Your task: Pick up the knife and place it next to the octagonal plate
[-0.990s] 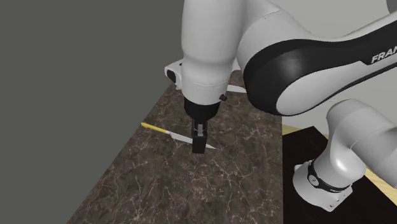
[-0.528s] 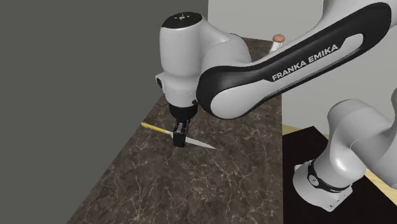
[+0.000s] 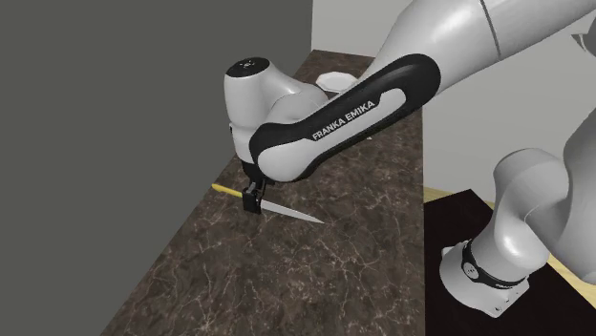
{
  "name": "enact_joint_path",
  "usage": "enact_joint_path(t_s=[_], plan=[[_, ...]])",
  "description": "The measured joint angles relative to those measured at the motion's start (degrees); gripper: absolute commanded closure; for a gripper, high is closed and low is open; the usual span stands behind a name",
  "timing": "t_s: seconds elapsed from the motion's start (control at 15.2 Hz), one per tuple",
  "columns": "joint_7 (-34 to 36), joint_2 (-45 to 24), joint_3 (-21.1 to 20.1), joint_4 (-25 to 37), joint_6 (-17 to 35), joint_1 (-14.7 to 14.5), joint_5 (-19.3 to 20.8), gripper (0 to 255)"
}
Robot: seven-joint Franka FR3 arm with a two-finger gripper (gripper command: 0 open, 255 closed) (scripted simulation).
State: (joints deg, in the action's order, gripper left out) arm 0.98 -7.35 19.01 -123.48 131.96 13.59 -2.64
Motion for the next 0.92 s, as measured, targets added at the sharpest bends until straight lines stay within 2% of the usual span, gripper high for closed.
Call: enact_joint_path(t_s=[0.59, 0.92], plan=[[-2.12, -6.73, -0.08, 0.73, 5.12, 1.64, -3.7, 0], [-2.18, -7.09, -0.18, 0.52, 5.7, 1.65, -3.9, 0]])
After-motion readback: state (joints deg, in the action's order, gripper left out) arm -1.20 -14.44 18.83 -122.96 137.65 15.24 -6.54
